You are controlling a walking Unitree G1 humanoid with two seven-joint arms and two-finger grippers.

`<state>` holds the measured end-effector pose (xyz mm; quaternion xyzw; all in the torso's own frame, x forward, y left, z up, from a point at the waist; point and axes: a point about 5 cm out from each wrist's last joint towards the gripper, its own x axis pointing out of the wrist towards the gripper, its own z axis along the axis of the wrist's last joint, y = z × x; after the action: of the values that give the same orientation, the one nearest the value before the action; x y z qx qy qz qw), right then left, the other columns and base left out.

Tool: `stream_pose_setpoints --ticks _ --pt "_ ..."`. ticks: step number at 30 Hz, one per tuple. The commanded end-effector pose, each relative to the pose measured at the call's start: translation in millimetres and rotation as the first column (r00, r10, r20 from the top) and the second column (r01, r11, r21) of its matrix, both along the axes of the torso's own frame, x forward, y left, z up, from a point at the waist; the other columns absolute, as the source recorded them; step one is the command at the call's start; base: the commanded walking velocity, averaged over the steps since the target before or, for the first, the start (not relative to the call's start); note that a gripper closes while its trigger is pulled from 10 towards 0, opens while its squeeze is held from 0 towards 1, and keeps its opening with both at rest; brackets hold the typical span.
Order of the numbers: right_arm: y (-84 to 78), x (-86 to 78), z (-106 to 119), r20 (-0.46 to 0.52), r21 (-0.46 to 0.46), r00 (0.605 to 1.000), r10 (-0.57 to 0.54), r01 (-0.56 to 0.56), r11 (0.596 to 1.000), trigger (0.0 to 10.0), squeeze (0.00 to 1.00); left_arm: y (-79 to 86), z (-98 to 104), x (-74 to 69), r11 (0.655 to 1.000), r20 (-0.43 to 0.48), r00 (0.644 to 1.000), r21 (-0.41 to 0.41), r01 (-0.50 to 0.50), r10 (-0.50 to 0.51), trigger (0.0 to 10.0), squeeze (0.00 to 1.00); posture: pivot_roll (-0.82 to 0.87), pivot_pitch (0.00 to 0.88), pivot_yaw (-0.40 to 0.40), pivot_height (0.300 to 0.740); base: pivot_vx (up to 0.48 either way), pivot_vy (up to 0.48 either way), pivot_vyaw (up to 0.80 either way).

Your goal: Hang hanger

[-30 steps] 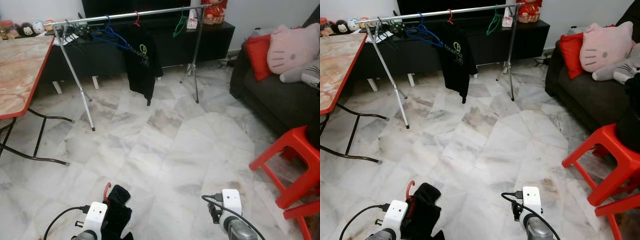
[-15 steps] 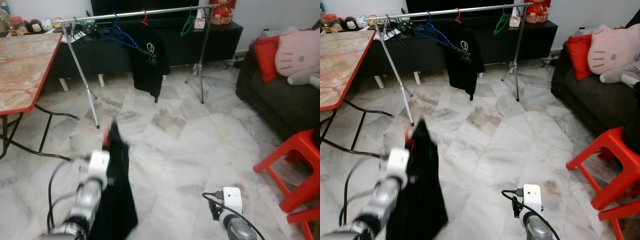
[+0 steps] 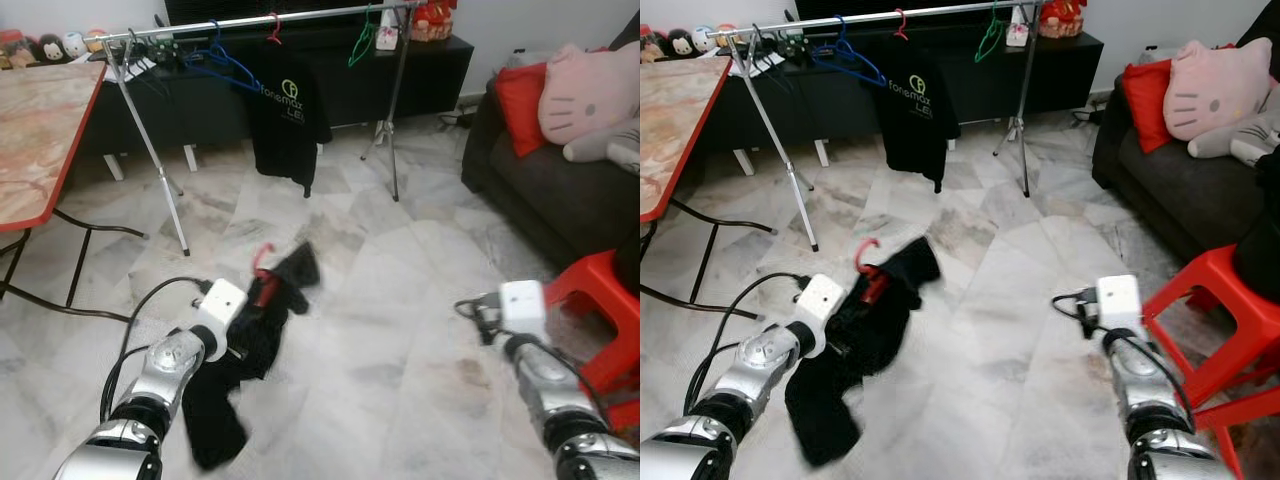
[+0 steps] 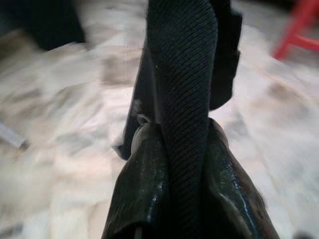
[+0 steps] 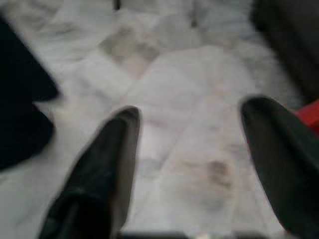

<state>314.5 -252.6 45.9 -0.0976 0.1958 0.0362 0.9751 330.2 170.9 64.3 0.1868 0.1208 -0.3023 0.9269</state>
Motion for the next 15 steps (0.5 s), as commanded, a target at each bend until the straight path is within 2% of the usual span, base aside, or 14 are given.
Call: stream_pose_setpoints --ticks 1,3,4,5,6,8,11,12,14,15 --pt "8.3 10.9 19 0.044 -0.019 0.986 0.162 -0.161 0.987 10.0 0.00 -0.9 12 1.6 0.996 0.016 0.996 0.014 0.092 -0.092 10.0 0.00 -0.11 0.000 -0.015 0.740 0.000 0.000 0.00" --pt "20.7 14.4 35 0.045 -0.029 0.931 0.363 -0.362 0.932 10.0 0.00 -7.4 21 -0.4 0.981 0.009 0.981 0.007 0.193 -0.193 10.0 0.00 -0.12 0.000 -0.017 0.740 0.000 0.000 0.00" --pt "20.7 14.4 35 0.045 -0.029 0.931 0.363 -0.362 0.932 10.0 0.00 -7.4 21 -0.4 0.981 0.009 0.981 0.007 0.193 -0.193 10.0 0.00 -0.12 0.000 -0.017 0.740 0.000 0.000 0.00" --pt "27.7 13.0 44 0.019 -0.045 0.868 0.497 -0.496 0.867 10.0 0.00 -15.8 27 -4.7 0.959 -0.007 0.959 0.004 0.284 -0.284 10.0 0.00 -0.11 0.000 -0.022 0.740 0.000 0.000 0.00" --pt "27.7 13.0 44 0.019 -0.045 0.868 0.497 -0.496 0.867 10.0 0.00 -15.8 27 -4.7 0.959 -0.007 0.959 0.004 0.284 -0.284 10.0 0.00 -0.11 0.000 -0.022 0.740 0.000 0.000 0.00" --pt "29.1 10.1 49 -0.020 -0.065 0.816 0.578 -0.578 0.813 10.0 0.00 -22.7 28 -9.3 0.935 -0.030 0.935 0.021 0.354 -0.353 10.0 0.00 -0.11 0.000 -0.028 0.740 0.000 0.000 0.00" --pt "31.3 3.1 58 -0.060 -0.061 0.709 0.702 -0.705 0.707 10.0 0.00 -30.6 33 -18.3 0.894 -0.074 0.893 0.031 0.446 -0.443 10.0 0.00 -0.10 0.000 -0.038 0.740 0.000 0.000 0.00" --pt "31.3 3.1 58 -0.060 -0.061 0.709 0.702 -0.705 0.707 10.0 0.00 -30.6 33 -18.3 0.894 -0.074 0.893 0.031 0.446 -0.443 10.0 0.00 -0.10 0.000 -0.038 0.740 0.000 0.000 0.00" --pt "33.8 -1.4 66 -0.081 -0.046 0.637 0.767 -0.771 0.635 10.0 0.00 -33.8 35 -24.9 0.864 -0.108 0.863 0.052 0.501 -0.494 10.0 0.00 -0.09 0.000 -0.044 0.740 0.000 0.000 0.00" --pt "39.1 -7.4 73 -0.103 -0.022 0.551 0.828 -0.833 0.552 10.0 0.00 -37.1 36 -30.8 0.836 -0.138 0.834 0.063 0.545 -0.534 10.0 0.00 -0.09 0.000 -0.045 0.740 0.000 0.000 0.00"
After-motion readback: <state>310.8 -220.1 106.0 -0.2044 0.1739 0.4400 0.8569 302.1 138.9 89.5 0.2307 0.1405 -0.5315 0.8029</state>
